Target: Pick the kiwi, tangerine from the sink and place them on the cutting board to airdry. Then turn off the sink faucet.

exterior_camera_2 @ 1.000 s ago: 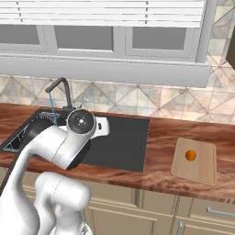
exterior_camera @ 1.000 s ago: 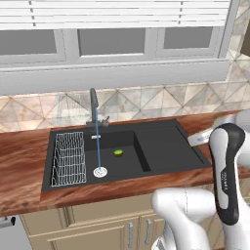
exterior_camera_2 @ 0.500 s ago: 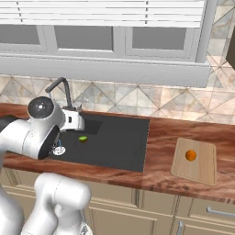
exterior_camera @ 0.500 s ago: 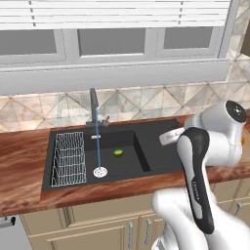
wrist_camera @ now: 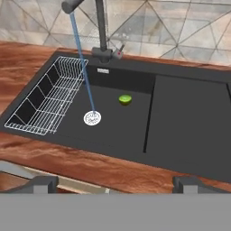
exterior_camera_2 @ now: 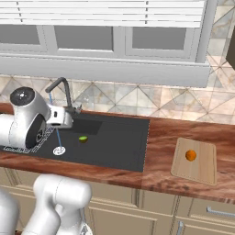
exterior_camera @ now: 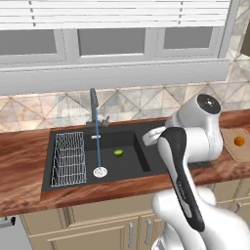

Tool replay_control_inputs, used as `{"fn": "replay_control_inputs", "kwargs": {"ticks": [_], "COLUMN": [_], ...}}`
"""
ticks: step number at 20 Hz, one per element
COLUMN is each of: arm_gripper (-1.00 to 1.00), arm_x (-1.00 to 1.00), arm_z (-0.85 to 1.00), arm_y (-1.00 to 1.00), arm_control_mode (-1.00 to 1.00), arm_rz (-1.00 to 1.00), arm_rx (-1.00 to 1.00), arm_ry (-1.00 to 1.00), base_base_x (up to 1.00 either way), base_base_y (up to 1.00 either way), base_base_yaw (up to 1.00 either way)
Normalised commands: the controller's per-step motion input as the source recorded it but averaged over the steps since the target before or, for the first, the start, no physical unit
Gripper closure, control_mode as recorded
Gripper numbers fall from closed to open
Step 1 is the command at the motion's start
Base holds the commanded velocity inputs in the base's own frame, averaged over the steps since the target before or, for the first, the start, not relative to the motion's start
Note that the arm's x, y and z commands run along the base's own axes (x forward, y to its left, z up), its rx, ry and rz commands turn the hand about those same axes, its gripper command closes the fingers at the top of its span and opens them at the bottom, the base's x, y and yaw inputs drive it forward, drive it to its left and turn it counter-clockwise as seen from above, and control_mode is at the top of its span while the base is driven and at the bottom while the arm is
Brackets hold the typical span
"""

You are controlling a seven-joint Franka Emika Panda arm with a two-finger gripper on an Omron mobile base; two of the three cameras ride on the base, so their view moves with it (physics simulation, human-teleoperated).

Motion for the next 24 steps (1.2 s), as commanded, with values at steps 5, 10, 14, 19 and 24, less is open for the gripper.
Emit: {"fn": "replay_control_inputs", "kwargs": {"ticks": [5, 10, 14, 19, 24], "arm_gripper": [-1.00, -1.00, -1.00, -1.00, -1.00], "arm_x": [0.39, 0.34, 0.18, 0.26, 0.14], "arm_z": [-0.07, -0.13, -0.18, -0.17, -0.19], "arm_y": [0.03, 0.00, 0.03, 0.10, 0.25], "arm_control_mode": [-1.00, -1.00, -1.00, -1.00, -1.00], "arm_rz": [0.00, 0.00, 0.00, -0.03, -0.08], "arm_rx": [0.00, 0.01, 0.03, 0.05, 0.00], "arm_ry": [0.12, 0.04, 0.00, 0.00, -0.01], "base_base_x": [0.00, 0.00, 0.00, 0.00, 0.00], "base_base_y": [0.00, 0.00, 0.00, 0.00, 0.00], "base_base_yaw": [0.00, 0.00, 0.00, 0.00, 0.00]}}
